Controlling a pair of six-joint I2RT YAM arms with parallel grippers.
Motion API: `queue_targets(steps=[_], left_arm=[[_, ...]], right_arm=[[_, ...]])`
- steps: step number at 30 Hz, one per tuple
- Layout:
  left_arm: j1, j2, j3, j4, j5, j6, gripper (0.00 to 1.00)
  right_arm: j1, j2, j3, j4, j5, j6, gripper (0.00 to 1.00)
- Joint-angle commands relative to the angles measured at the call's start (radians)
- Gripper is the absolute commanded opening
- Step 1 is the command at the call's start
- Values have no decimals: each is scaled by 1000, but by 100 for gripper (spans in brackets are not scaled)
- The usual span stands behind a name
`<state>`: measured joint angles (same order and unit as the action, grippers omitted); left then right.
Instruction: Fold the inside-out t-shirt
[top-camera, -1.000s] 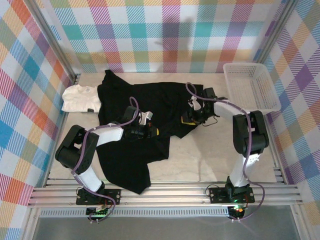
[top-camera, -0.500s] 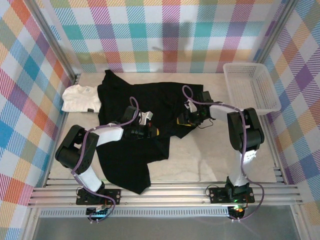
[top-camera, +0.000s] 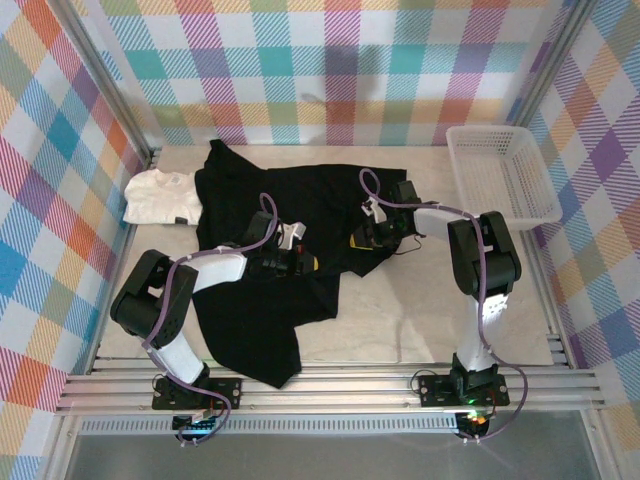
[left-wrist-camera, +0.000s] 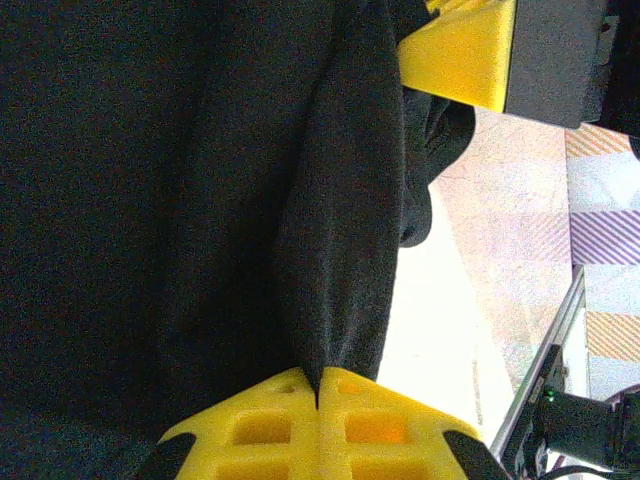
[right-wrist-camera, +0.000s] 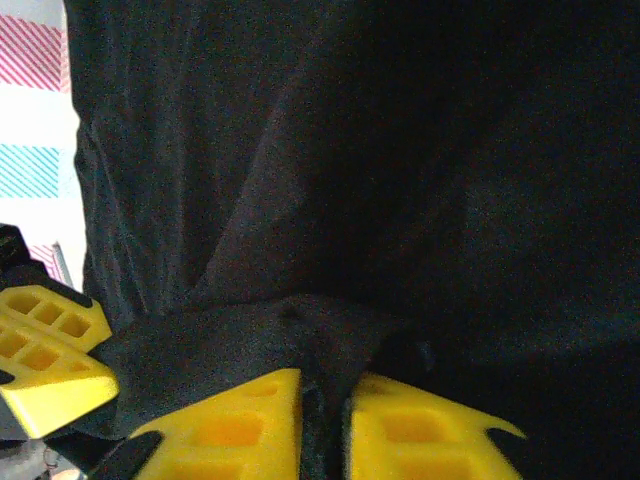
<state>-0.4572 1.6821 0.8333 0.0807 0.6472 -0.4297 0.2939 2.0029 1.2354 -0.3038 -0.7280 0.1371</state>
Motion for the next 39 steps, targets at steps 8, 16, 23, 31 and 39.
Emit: queue_targets(steps=[8, 16, 23, 31, 39], left_arm=[[-6, 15, 42, 15, 41, 11, 0], [-44, 90, 142, 40, 58, -6, 0], [-67, 134, 196, 50, 60, -12, 15], [-70, 59, 157, 36, 5, 24, 45], [-22, -123, 17, -17, -196, 4, 58]], right_arm=[[-64, -307, -123, -186, -22, -66, 0], [-65, -463, -155, -311, -155, -87, 1], [-82, -498, -116, -354, -154, -99, 2], [-173, -504, -94, -328, -68, 2, 0], [-288, -539, -72, -185, 78, 158, 0]])
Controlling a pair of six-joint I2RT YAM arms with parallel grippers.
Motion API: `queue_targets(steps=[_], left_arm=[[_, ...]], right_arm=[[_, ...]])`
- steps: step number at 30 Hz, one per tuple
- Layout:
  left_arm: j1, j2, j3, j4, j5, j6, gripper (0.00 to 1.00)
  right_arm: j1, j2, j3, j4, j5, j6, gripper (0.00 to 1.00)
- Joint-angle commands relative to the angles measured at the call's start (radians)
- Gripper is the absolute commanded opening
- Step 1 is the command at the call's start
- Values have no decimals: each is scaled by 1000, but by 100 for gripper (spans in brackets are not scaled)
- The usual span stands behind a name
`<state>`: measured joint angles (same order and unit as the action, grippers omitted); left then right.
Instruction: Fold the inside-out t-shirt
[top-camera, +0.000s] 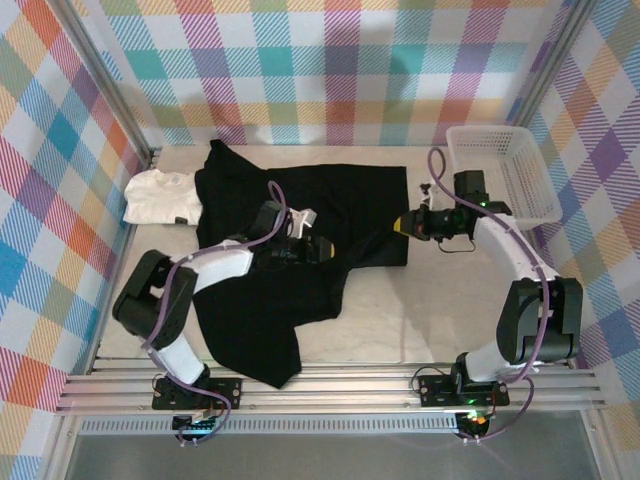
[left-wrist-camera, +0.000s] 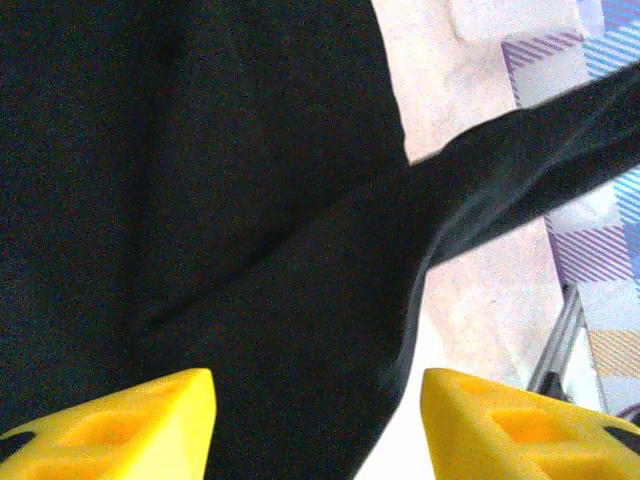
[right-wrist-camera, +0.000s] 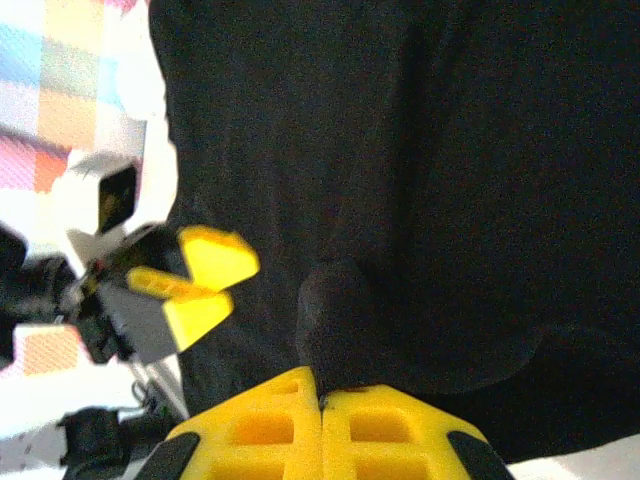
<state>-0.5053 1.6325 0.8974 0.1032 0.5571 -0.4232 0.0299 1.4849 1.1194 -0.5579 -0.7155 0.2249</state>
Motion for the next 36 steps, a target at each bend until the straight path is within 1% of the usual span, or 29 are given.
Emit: queue_targets(steps=[1, 4, 7, 10, 12, 18, 24, 26, 29, 32, 34, 36], left_arm=[[42, -97, -66, -70, -139, -16, 59], [101, -144, -114, -142, -210, -51, 62], [163, -166, -155, -168, -257, -75, 62], [200, -157, -152, -202, -310, -68, 62], [211, -132, -137, -209, -327, -62, 62], [214, -14, -60, -203, -349, -50, 62], [211, 123, 43, -194, -343, -37, 62], [205, 173, 94, -193, -343, -33, 62], [190, 252, 220, -218, -327, -15, 62], [181, 315, 355, -243, -312, 5, 62], [180, 324, 433, -268, -309, 15, 63], [177, 275, 437, -266, -306, 24, 64]], right_arm=[[-34, -14, 59, 66, 97, 70, 0], [-46, 18, 124, -2, 233, 16, 0], [-47, 46, 173, -63, 306, -39, 0], [-47, 62, 200, -111, 330, -81, 0], [-47, 64, 207, -129, 315, -96, 0], [-47, 56, 224, -154, 280, -121, 0], [-73, 86, 270, -164, 327, -116, 0], [-105, 103, 301, -156, 335, -100, 0], [-144, 121, 354, -127, 354, -67, 0], [-156, 138, 409, -119, 373, -45, 0], [-157, 140, 419, -113, 371, -34, 0], [-156, 132, 399, -100, 344, -23, 0]])
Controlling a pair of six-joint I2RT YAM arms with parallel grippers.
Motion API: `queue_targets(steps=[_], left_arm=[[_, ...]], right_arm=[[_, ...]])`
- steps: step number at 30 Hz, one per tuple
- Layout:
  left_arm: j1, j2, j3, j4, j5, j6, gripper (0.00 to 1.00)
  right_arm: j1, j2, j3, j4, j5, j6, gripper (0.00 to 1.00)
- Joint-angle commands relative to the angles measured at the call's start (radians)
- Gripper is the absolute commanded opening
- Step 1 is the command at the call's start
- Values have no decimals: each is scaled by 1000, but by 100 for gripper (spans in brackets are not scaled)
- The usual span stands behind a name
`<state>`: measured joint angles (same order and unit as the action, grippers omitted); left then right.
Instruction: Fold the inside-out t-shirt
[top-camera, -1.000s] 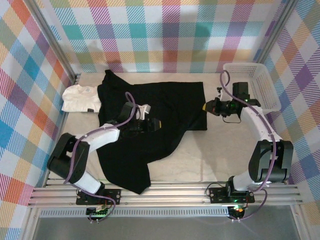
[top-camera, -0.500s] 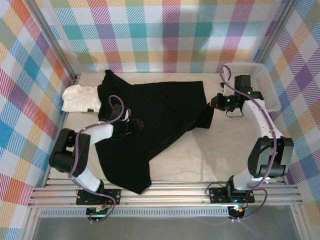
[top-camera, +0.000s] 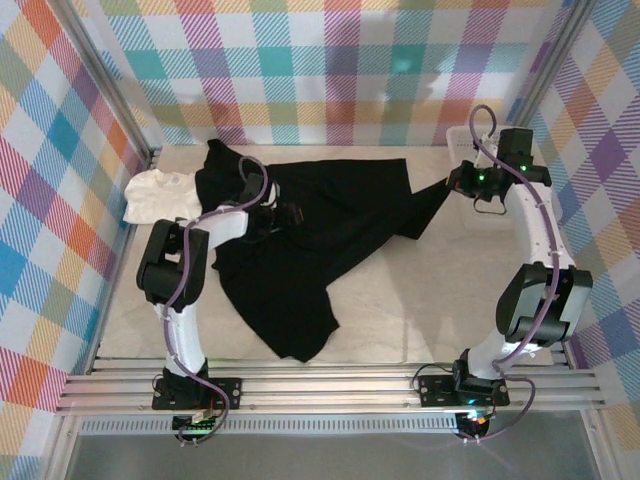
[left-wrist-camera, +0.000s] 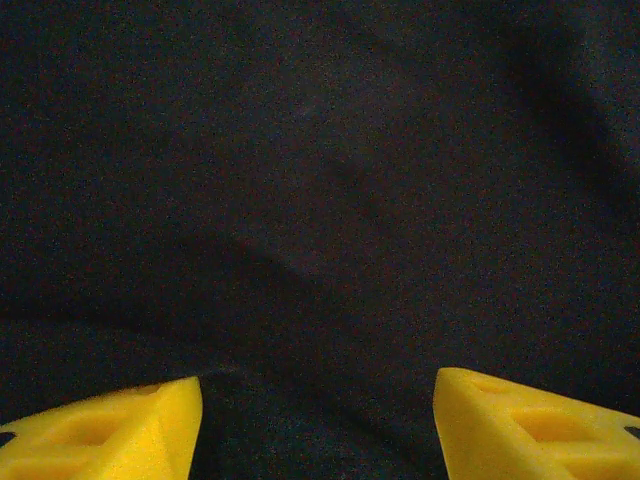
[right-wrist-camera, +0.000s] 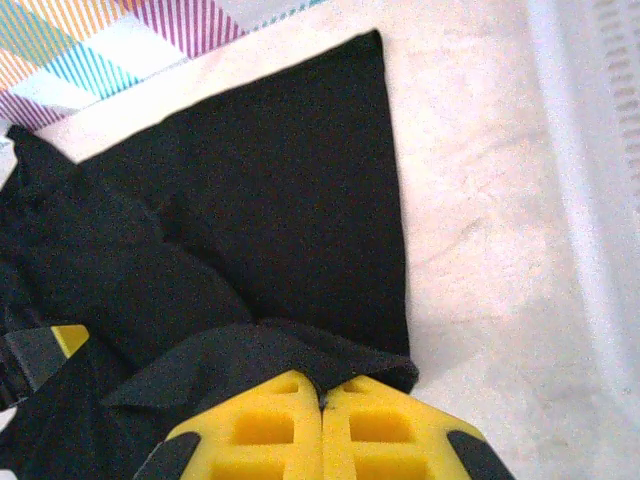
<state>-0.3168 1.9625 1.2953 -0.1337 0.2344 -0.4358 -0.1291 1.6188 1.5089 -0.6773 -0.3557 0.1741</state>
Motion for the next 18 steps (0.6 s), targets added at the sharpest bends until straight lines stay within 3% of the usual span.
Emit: queue_targets(steps=[1, 5, 8, 12, 15, 18], left_arm=[[-14, -95, 18, -25, 8, 38, 64], [-46, -309, -178, -44, -27, 33, 64], [-146, -490, -367, -131, -116, 55, 65], [-406, -717, -532, -266, -258, 105, 65], [-551, -828, -625, -260, -252, 94, 62], [-667, -834, -662, -245, -209, 119, 61]], right_arm=[[6, -7, -8, 24, -26, 28, 0], [14, -43, -94, 42, -39, 22, 0], [26, -63, -144, 60, -56, 21, 0], [44, -59, -161, 67, -76, 16, 0], [58, -53, -165, 79, -89, 16, 0], [67, -51, -164, 80, -105, 18, 0]])
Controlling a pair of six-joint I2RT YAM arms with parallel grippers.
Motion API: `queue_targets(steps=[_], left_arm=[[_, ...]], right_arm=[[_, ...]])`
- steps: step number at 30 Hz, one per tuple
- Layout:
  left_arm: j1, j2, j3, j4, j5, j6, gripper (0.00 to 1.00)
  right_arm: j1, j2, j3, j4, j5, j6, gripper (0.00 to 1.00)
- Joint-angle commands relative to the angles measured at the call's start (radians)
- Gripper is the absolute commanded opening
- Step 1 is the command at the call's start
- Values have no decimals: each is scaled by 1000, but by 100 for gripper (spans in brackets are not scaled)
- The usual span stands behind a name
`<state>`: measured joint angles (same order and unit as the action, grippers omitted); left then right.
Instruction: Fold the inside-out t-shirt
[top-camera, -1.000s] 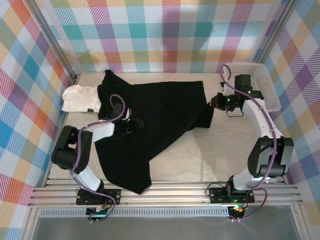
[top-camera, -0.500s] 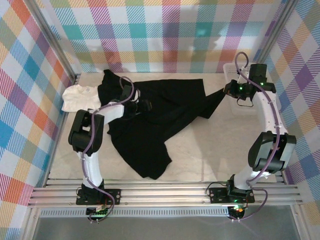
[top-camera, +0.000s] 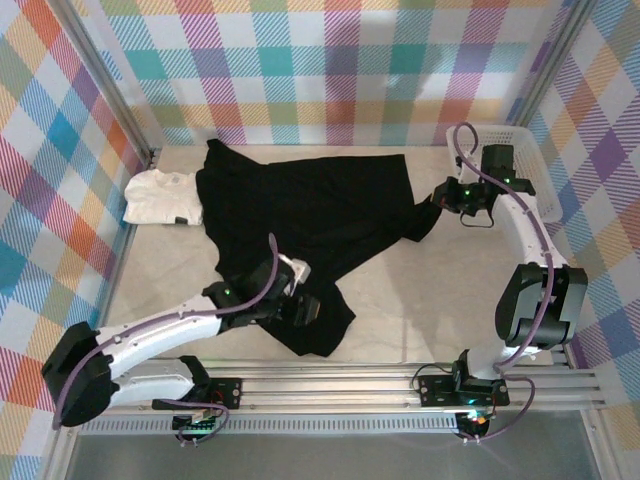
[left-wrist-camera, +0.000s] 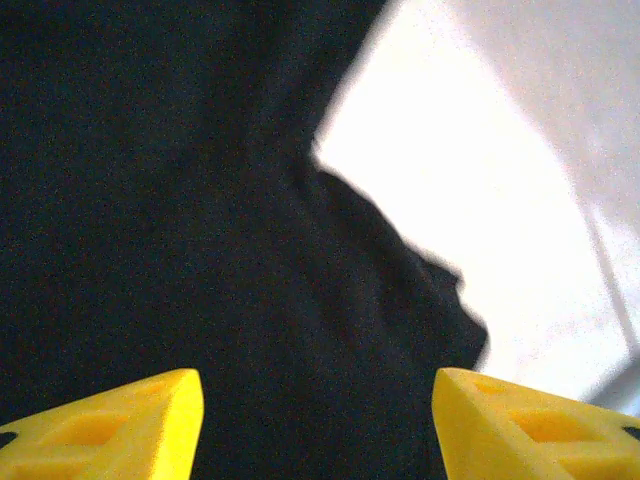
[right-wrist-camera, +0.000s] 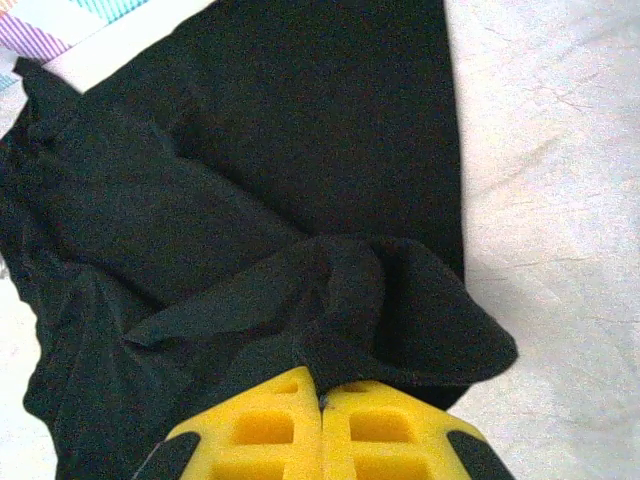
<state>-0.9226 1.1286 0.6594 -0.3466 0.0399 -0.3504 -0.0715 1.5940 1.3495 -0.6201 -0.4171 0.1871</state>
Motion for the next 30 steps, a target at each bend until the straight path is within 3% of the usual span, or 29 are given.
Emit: queue_targets(steps=[1, 5, 11, 23, 27, 30], left_arm=[[-106, 23, -20, -49, -11, 57, 61], [-276, 111, 24, -117, -135, 141, 62], [-389, 234, 60, -111, -218, 166, 60], [-393, 369, 91, -124, -263, 117, 49], [-386, 409, 82, -112, -286, 87, 39], [-380, 424, 85, -105, -287, 92, 26]], right_arm=[[13, -29, -4, 23, -49, 4, 0], [12, -51, -15, 23, -58, -1, 0], [13, -70, -32, 20, -72, -7, 0], [12, -66, -32, 18, -91, -9, 0], [12, -62, -31, 23, -102, -6, 0], [12, -64, -29, 22, -108, -5, 0]])
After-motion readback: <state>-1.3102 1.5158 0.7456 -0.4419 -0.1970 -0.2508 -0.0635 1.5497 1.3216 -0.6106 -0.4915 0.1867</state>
